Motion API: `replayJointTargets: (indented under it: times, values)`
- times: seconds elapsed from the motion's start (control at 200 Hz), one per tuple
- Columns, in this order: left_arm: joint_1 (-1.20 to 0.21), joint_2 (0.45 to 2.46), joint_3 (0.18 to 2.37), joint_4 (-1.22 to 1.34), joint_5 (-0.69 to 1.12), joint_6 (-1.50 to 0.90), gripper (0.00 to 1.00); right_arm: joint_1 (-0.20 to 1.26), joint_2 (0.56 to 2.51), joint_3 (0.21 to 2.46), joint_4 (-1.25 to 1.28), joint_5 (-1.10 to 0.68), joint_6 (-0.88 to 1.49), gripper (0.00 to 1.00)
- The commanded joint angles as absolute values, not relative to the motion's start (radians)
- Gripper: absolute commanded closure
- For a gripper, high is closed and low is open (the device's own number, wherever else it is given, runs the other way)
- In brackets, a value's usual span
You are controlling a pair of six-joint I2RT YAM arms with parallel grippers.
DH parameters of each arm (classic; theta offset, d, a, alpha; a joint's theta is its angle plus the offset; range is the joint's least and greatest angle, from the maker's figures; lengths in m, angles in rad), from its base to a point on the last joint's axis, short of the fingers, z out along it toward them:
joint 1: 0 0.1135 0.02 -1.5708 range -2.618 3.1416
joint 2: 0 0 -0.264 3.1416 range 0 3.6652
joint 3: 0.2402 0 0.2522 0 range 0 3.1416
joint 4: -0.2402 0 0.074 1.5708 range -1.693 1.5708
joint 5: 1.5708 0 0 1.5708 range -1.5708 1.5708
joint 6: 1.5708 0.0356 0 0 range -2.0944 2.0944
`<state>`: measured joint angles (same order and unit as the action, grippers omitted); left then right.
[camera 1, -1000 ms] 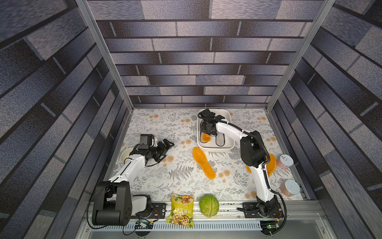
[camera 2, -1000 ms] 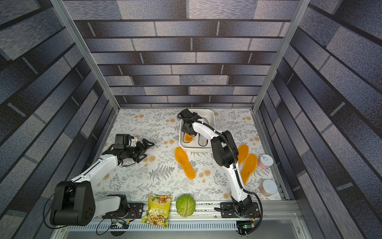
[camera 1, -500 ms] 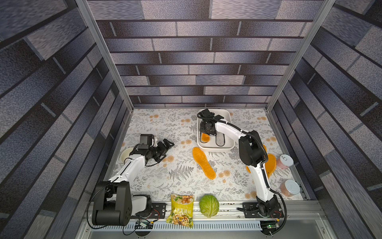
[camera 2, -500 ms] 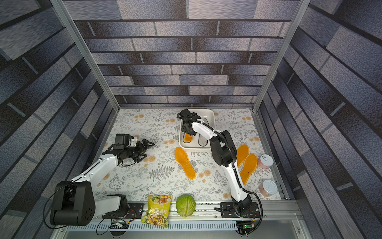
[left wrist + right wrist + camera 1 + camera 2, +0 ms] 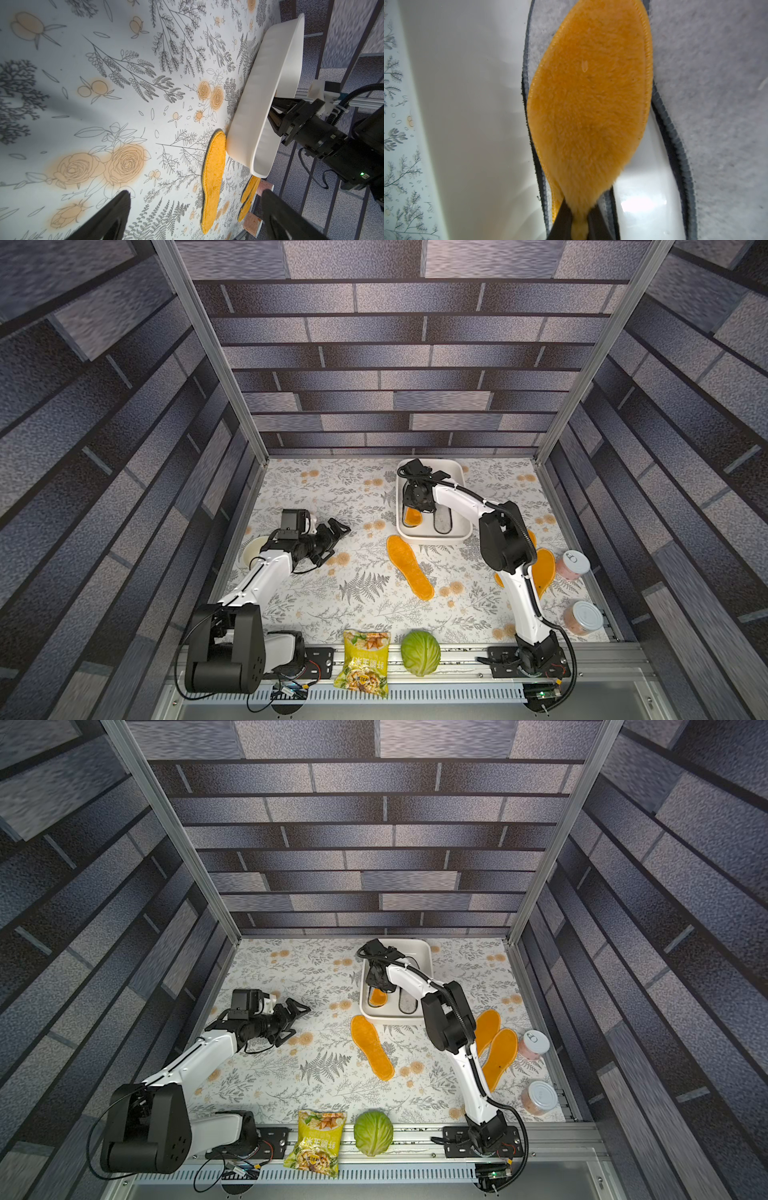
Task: Put the insoles into the storage box
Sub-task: Place the insole in the storage box.
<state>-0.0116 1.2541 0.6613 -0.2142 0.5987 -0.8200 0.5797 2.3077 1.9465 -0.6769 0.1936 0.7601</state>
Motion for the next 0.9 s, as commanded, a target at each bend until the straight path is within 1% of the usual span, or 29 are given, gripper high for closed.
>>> replayJointTargets:
  times: [0.0,0.13,0.897]
  values:
    - [-0.004,1.257,0.673,-0.205,0.607,-0.819,0.00,0.569,2.322,1.981,-0.707,0.193,0.745,0.86]
    - [-0.003,1.255,0.672,-0.204,0.607,-0.819,0.00,0.569,2.326,1.983,-0.709,0.195,0.741,0.84]
    - [-0.003,1.249,0.666,-0.203,0.606,-0.820,0.00,0.568,2.363,2.019,-0.727,0.153,0.707,0.82]
